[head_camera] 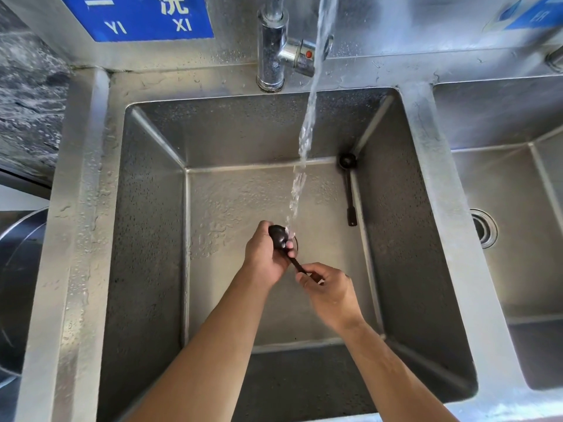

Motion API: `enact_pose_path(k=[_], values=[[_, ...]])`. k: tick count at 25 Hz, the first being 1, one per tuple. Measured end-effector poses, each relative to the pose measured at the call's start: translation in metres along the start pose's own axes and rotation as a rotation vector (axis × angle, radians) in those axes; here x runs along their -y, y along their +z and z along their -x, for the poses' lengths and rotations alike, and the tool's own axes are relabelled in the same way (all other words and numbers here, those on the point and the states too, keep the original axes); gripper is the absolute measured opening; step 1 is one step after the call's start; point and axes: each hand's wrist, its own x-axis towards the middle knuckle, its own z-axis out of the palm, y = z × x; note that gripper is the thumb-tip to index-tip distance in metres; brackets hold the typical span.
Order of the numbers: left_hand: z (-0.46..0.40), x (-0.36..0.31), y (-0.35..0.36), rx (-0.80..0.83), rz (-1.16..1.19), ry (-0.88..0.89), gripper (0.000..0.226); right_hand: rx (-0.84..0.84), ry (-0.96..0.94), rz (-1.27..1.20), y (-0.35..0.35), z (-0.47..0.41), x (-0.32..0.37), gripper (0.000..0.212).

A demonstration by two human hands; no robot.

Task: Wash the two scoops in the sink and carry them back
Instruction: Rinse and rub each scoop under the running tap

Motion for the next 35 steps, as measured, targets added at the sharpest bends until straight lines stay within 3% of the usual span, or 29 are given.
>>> enact_pose_path(k=[4,8,10,16,22,24,29,33,35], values=[[-0.004,0.003,-0.005,0.004,-0.179,0.005,0.021,0.029,-0.001,0.042,0.001,0.000,-0.006,0.024],[-0.006,0.003,-0.016,-0.052,-0.785,0.141,0.014,0.006,-0.011,0.153,-0.003,0.003,-0.012,0.029],[-0.003,0.005,-0.023,-0.026,-0.885,0.202,0.019,-0.031,-0.001,0.233,-0.005,0.003,-0.014,0.026],[0.000,0.008,-0.024,0.127,-0.548,0.193,0.034,0.003,0.089,0.118,-0.004,0.004,-0.003,0.015],[-0.008,0.002,-0.020,0.013,-0.436,0.258,0.015,0.167,0.197,-0.138,-0.003,0.005,0.003,0.017],[-0.009,0.002,-0.018,0.000,-0.424,0.240,0.018,0.230,0.235,-0.239,-0.003,0.007,0.004,0.018],[-0.006,0.012,-0.008,0.003,-0.310,0.212,0.027,0.039,0.127,-0.146,0.005,0.015,-0.002,0.021],[-0.005,0.009,-0.009,0.015,-0.509,0.347,0.025,0.008,0.152,-0.115,0.002,0.016,-0.006,0.028],[-0.007,0.009,-0.009,0.011,-0.654,0.371,0.037,-0.005,0.137,-0.045,-0.001,0.015,-0.009,0.030]])
